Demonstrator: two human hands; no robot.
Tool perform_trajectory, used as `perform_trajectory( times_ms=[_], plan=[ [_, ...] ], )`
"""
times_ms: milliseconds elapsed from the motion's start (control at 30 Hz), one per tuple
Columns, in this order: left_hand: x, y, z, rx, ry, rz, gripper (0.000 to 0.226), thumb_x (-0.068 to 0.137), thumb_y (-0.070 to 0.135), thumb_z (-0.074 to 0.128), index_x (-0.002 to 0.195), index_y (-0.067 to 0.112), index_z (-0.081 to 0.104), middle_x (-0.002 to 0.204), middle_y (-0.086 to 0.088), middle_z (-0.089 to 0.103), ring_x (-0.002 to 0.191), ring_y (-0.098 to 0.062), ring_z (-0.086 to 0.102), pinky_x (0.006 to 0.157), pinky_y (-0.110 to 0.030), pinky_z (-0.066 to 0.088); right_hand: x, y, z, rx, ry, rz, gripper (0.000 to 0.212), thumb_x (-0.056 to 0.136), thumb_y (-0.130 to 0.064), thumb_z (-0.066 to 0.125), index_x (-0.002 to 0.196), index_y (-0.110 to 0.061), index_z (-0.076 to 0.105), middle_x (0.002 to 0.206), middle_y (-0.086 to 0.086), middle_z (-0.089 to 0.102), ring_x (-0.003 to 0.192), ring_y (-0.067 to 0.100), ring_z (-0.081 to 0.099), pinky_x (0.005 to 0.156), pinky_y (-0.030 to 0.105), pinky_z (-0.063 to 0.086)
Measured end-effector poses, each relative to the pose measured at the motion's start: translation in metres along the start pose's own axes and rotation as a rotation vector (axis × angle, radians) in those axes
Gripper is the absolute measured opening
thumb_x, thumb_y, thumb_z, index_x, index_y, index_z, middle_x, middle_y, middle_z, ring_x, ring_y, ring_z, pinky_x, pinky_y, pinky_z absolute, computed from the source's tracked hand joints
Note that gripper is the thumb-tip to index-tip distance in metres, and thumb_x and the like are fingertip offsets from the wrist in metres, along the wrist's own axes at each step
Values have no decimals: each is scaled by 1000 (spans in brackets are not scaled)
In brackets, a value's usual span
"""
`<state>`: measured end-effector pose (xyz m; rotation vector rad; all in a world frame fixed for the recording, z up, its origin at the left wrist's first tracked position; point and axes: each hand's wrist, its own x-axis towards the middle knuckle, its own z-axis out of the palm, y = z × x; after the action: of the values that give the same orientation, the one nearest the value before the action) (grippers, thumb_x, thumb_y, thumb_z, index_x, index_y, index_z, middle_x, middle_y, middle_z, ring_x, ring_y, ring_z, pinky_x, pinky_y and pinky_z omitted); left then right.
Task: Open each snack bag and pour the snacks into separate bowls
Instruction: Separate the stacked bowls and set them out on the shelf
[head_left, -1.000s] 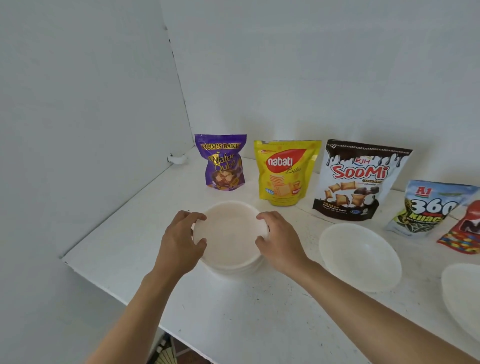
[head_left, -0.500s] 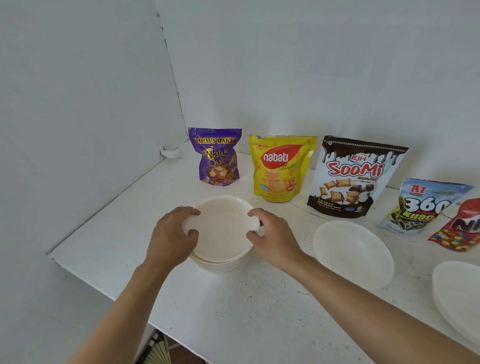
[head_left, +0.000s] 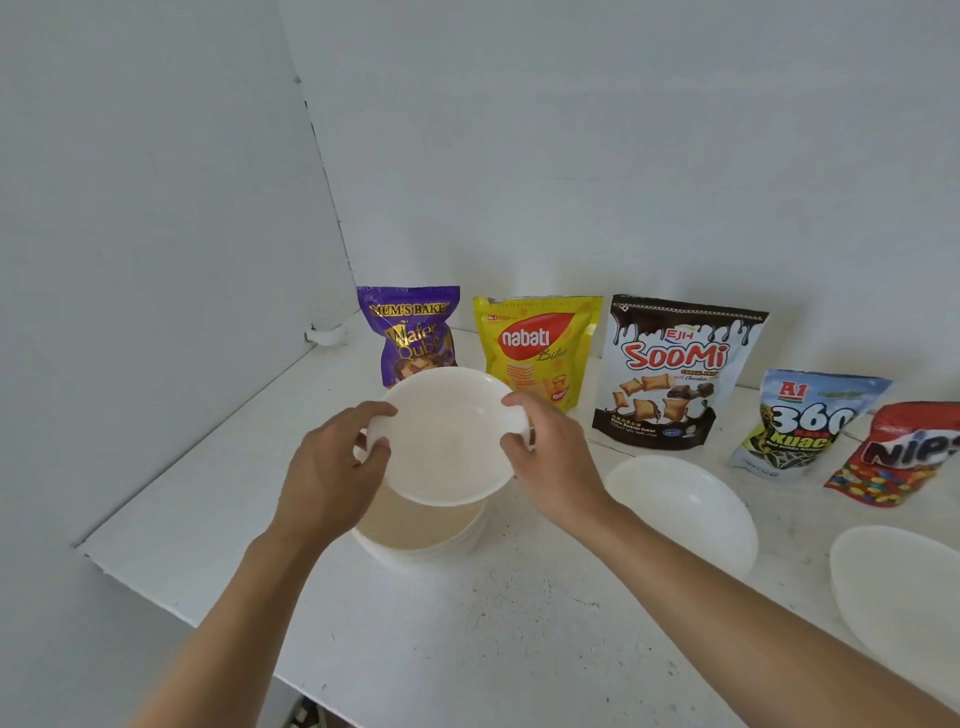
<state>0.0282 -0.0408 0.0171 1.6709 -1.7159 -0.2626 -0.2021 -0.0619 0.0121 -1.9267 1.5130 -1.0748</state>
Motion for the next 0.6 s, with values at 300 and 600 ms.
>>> perform_trajectory(
  times_ms=[300, 600],
  plan=[
    [3, 62, 40, -232, -168, 19, 39, 95, 12, 60, 128, 32, 58, 114, 7, 64, 90, -7, 64, 71, -24, 53, -13, 36, -65, 52, 148, 105, 34, 92, -3, 54, 122, -17, 61, 97, -5, 60, 73, 1, 49, 61, 6, 38],
    [-1, 135, 110, -390, -396, 83, 43, 95, 1, 50, 121, 31, 66, 127, 13, 59, 97, -9, 58, 76, -14, 45, -64, 83, -138, 25, 332, 244, 29, 91, -3, 54, 111, -22, 64, 80, -3, 58, 60, 6, 46, 54, 10, 37]
  ],
)
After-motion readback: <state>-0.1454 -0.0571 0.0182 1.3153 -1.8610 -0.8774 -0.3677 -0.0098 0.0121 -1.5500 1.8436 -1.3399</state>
